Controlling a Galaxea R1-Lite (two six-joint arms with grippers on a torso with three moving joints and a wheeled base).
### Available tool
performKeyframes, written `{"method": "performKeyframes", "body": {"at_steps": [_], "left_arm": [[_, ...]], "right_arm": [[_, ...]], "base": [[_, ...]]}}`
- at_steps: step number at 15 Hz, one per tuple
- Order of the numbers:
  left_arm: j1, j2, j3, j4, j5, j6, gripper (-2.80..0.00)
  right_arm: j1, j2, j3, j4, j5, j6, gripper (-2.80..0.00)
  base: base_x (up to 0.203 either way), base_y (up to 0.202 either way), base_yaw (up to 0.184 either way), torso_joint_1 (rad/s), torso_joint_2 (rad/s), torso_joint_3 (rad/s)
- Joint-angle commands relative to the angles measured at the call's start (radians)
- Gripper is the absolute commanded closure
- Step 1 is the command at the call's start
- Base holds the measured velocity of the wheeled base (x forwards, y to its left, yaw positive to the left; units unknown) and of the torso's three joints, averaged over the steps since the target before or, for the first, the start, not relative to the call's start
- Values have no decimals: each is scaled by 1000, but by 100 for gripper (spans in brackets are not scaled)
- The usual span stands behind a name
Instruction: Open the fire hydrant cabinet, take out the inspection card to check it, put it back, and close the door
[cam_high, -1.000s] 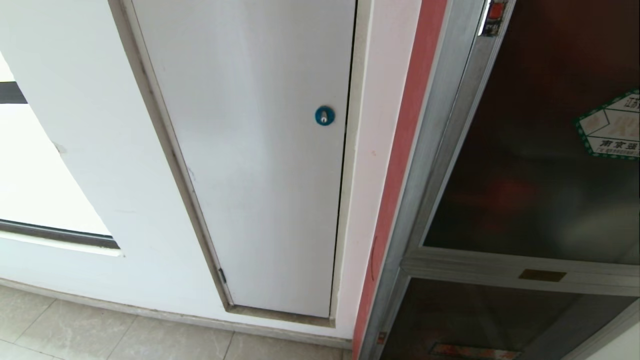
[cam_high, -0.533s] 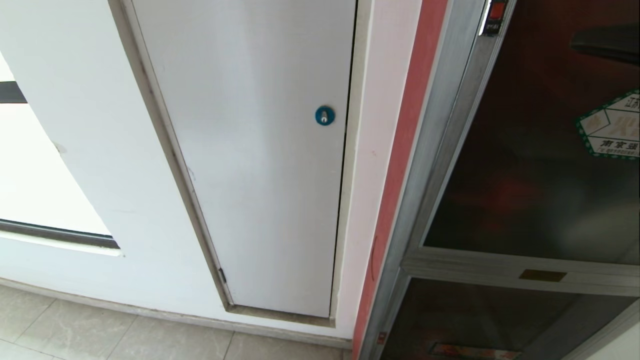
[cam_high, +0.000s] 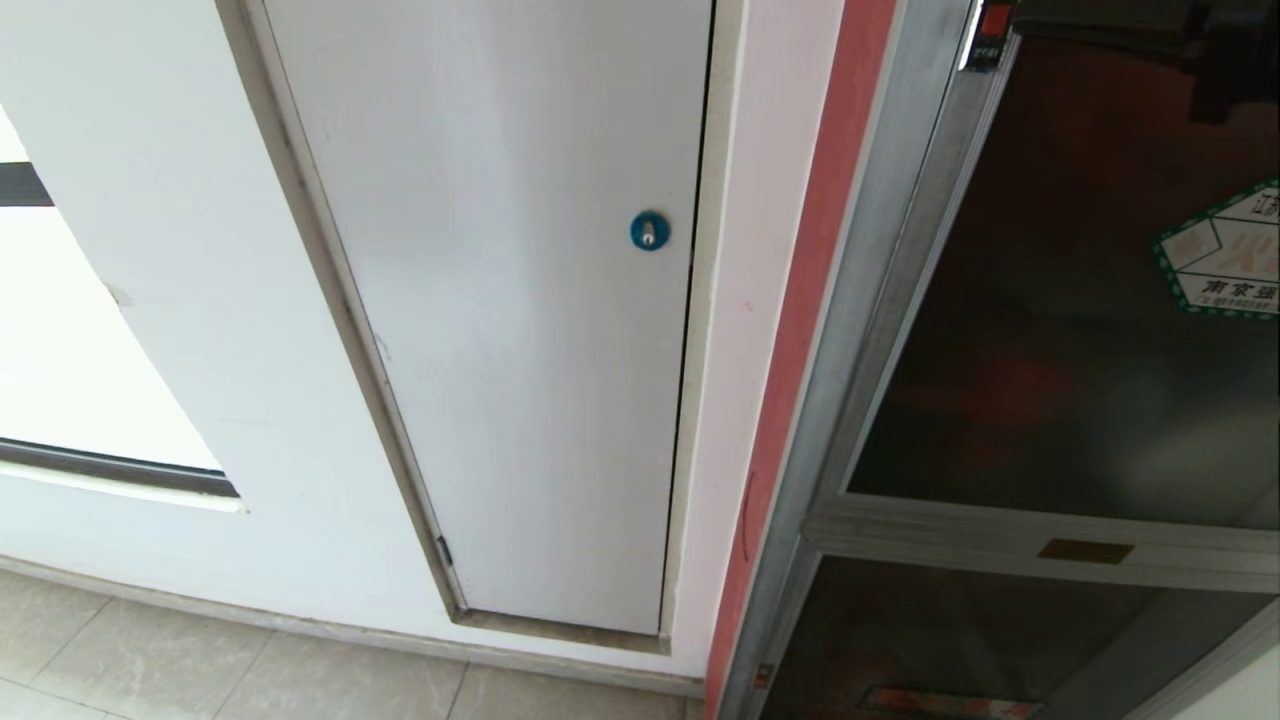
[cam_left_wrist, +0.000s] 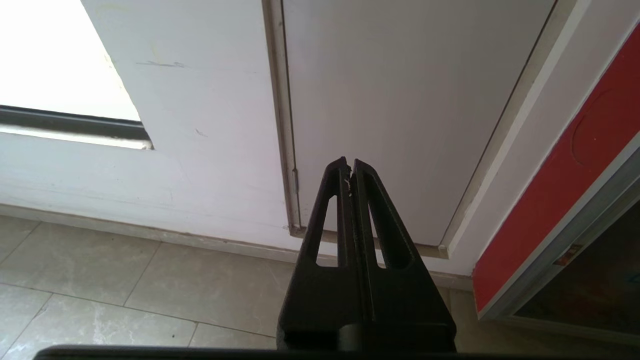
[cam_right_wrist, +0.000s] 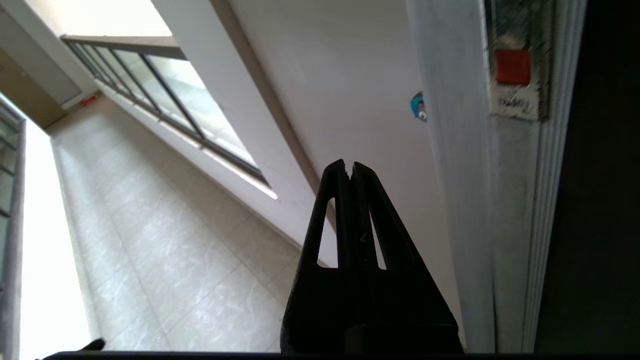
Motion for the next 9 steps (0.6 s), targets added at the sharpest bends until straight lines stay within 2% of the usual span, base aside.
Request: {"method": "performKeyframes", "body": {"at_steps": [1, 9], "left_arm": [[0, 1, 0, 0, 0, -2, 0], [0, 1, 0, 0, 0, -2, 0]], "right_arm": [[0, 41, -32, -28, -32, 1, 0], [-1, 45, -49, -33, -99, -8, 0]], "base": [[0, 0, 0, 0, 0, 0], [0, 0, 0, 0, 0, 0]]}}
